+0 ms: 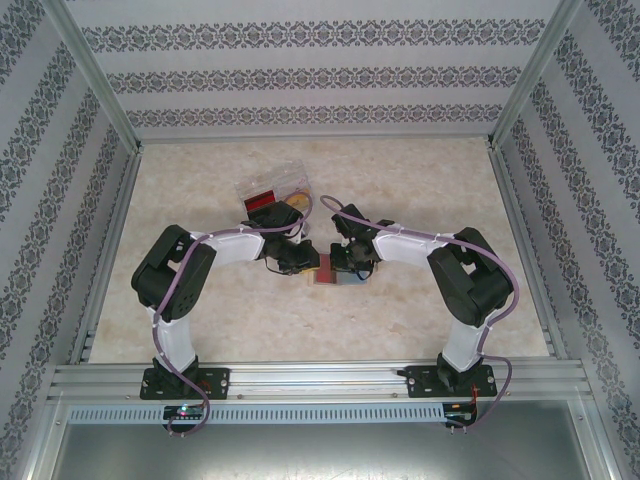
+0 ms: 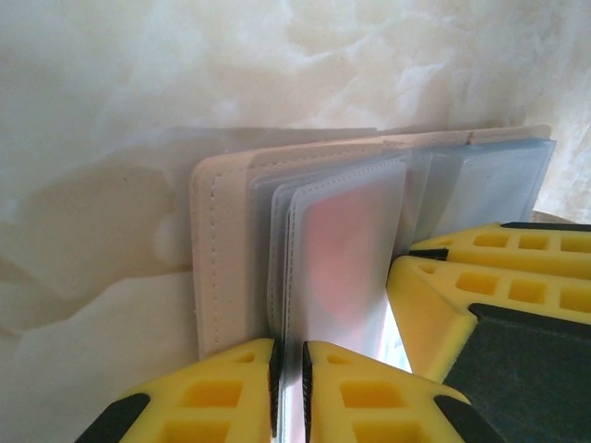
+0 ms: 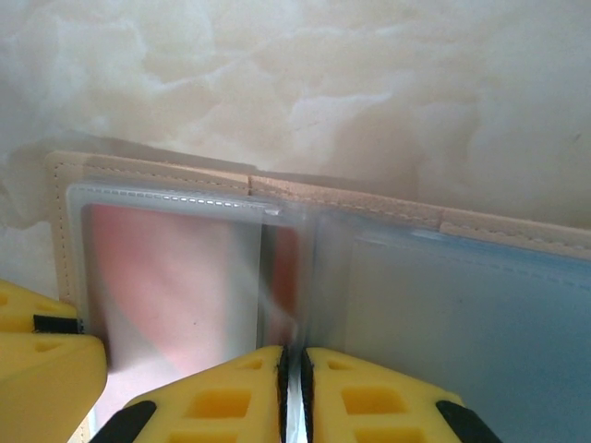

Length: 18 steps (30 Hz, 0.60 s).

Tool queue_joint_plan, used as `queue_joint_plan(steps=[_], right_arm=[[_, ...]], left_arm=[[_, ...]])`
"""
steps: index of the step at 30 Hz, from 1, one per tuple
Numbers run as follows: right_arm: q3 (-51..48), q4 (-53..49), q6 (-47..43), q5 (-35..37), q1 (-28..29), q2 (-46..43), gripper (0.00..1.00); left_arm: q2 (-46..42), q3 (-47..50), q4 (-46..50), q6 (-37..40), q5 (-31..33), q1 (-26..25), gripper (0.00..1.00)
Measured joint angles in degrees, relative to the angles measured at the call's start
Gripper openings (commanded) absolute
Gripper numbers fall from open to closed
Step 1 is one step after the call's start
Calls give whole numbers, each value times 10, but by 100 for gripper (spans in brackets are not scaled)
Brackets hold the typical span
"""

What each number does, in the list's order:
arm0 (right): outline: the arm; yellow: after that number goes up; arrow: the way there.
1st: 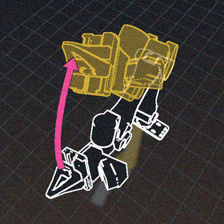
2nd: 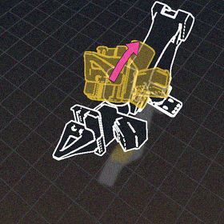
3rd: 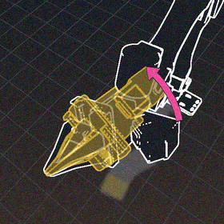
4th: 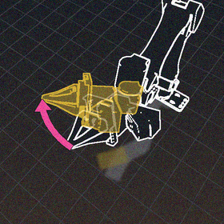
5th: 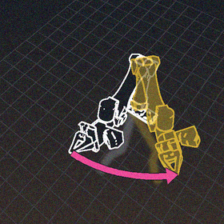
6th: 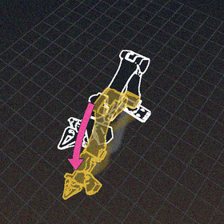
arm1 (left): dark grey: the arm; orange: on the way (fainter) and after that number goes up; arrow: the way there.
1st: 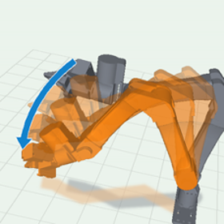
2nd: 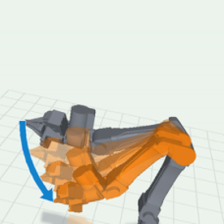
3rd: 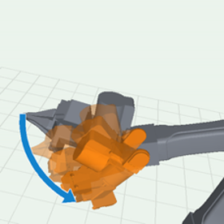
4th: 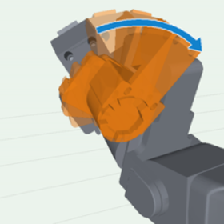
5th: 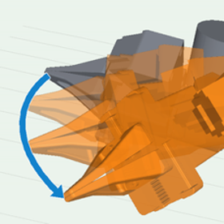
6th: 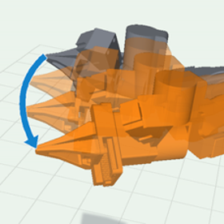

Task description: Take the credit cards out of the card holder

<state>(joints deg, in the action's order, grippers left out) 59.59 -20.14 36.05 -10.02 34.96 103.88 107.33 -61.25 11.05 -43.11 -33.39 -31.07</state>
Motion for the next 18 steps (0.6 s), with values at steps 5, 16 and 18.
queue_joint_plan(steps=[5, 16, 18], right_arm=[[-2, 3, 0, -9, -4, -2, 17], [-18, 24, 0, -31, -11, -11, 18], [-21, 27, 0, -32, -12, -14, 21]], left_arm=[[-12, 8, -20, -3, -21, 0, 22], [-13, 8, -45, -9, -47, -1, 11], [-13, 6, -35, -6, -40, -1, 8]])
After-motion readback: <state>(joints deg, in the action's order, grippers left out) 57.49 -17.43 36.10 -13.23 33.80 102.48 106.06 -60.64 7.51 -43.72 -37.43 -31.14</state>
